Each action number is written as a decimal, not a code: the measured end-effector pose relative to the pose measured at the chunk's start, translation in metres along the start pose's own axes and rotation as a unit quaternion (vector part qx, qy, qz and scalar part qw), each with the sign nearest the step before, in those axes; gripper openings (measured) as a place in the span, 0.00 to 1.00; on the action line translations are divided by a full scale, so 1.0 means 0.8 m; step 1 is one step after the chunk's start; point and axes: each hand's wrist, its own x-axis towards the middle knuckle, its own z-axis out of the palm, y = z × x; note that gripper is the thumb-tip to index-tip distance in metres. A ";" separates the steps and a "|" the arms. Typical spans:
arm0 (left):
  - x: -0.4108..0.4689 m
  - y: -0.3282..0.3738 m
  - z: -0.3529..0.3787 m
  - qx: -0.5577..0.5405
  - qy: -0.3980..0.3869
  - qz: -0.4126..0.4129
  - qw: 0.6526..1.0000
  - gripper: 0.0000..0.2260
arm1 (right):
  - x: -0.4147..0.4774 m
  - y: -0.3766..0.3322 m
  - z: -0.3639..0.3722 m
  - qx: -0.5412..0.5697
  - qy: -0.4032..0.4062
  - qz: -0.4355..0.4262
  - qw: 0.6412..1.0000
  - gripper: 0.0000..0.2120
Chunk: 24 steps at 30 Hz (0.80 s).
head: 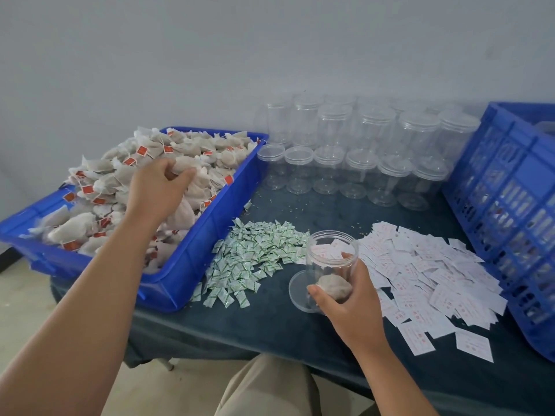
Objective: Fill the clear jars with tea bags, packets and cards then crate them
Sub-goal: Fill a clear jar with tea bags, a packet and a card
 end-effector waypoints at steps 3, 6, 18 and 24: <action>0.000 0.037 -0.009 -0.018 0.015 0.027 0.999 0.13 | 0.000 0.000 0.000 0.002 0.000 0.001 1.000 0.28; 0.003 0.081 -0.020 -0.100 0.034 0.030 0.994 0.13 | 0.001 -0.001 0.000 0.003 0.003 0.005 1.000 0.28; -0.119 0.090 0.137 0.009 -0.219 0.004 0.976 0.11 | 0.002 -0.006 -0.007 0.054 0.052 0.042 0.996 0.30; -0.120 0.087 0.127 -0.002 -0.190 0.001 0.982 0.12 | 0.002 -0.006 -0.006 0.042 0.021 0.039 0.998 0.32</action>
